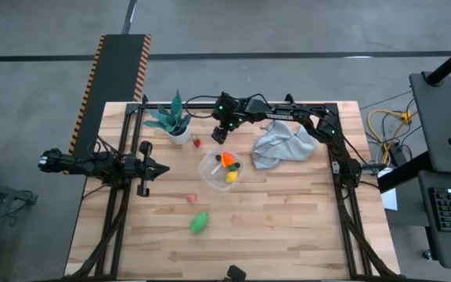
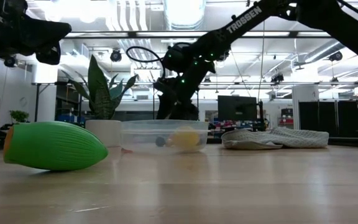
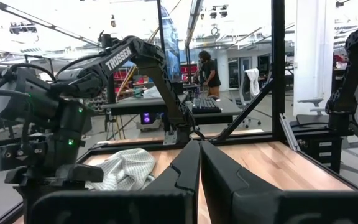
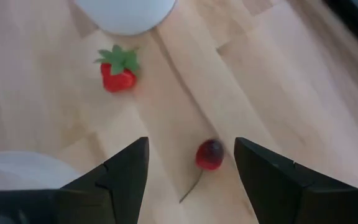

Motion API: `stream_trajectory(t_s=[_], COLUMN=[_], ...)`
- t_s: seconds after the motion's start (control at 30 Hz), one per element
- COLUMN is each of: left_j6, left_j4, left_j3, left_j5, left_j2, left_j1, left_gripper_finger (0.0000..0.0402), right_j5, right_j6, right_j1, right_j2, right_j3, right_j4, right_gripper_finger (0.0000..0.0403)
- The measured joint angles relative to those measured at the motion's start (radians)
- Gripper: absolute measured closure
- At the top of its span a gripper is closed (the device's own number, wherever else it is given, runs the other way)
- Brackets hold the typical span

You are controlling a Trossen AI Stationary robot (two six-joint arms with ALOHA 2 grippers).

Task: Pick and placing Produce into tupperware
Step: Put the pink peach into the transparent bin

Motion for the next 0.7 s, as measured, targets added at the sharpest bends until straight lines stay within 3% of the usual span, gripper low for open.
stream_trajectory(t_s=[0.23, 0.4, 0.7], left_j6=[0.002, 0.002, 0.011], left_j4=[0.000, 0.002, 0.039], left_j3=[0.000, -0.001, 0.001], left_j5=[0.000, 0.000, -0.005], left_j2=[0.000, 0.000, -0.002], left_j1=[0.000, 0.001, 0.001], left_gripper_finger=[0.0402, 0.0402, 0.0402], right_j5=[-0.040, 0.043, 0.037], right_j6=[0.046, 0.016, 0.020], right_j1=[0.011, 0.049, 0.051], right_j2=[0.000, 0.000, 0.013], right_j3=[0.073, 0.098, 0.099], right_j4=[-0.195, -0.200, -0.231], right_gripper_finger=[0.0174, 0.0174, 0.0174])
